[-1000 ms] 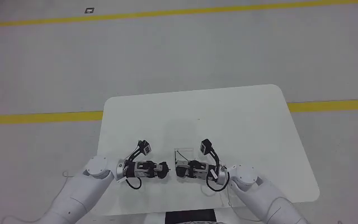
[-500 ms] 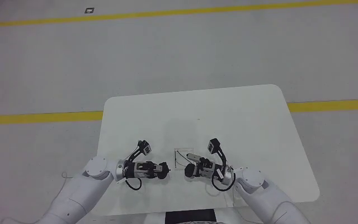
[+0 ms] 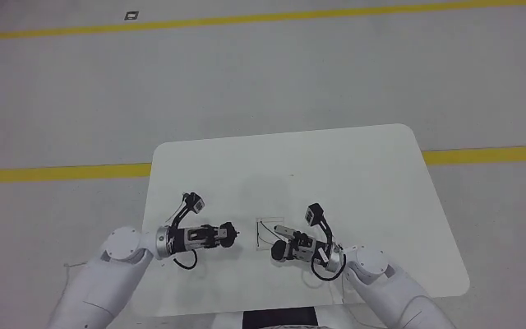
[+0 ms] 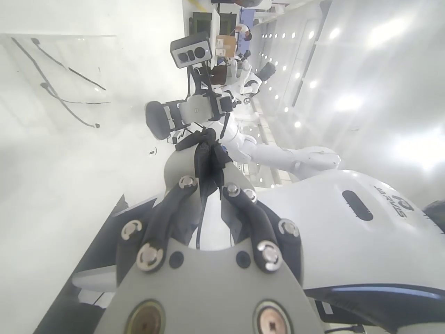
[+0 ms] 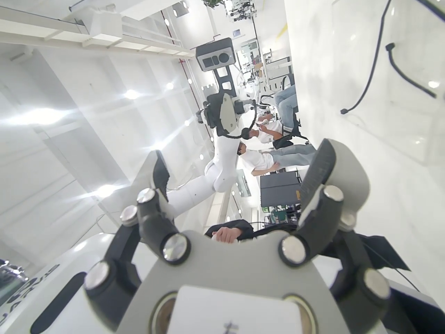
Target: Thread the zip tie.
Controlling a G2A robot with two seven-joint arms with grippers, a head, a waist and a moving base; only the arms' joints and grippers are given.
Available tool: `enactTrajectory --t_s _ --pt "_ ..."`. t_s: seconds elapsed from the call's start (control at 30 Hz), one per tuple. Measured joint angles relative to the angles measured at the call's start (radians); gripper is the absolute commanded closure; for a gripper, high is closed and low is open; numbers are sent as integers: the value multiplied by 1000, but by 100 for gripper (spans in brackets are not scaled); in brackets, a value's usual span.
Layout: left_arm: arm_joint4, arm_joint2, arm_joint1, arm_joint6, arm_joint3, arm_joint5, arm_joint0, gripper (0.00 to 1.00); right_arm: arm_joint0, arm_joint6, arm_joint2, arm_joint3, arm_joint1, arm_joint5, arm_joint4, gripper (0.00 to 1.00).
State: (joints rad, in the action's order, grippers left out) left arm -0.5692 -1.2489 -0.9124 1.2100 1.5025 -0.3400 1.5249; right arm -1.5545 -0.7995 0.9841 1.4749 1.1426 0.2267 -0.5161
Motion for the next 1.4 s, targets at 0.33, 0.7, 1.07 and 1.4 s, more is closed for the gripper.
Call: enactTrajectory --t_s 0.33,0.7,1.07,1.4 --pt "10 -25 -11 -11 3 0 23 100 0 0 0 0 0 0 0 0" --pt "-10 -90 -25 -17 48 0 42 100 0 0 0 0 0 0 0 0" --pt "-25 -100 -29 7 50 0 44 100 11 25 -1 29 -3 -21 48 0" --pt "-25 -100 -29 7 50 0 44 100 46 125 -41 282 -24 -354 521 0"
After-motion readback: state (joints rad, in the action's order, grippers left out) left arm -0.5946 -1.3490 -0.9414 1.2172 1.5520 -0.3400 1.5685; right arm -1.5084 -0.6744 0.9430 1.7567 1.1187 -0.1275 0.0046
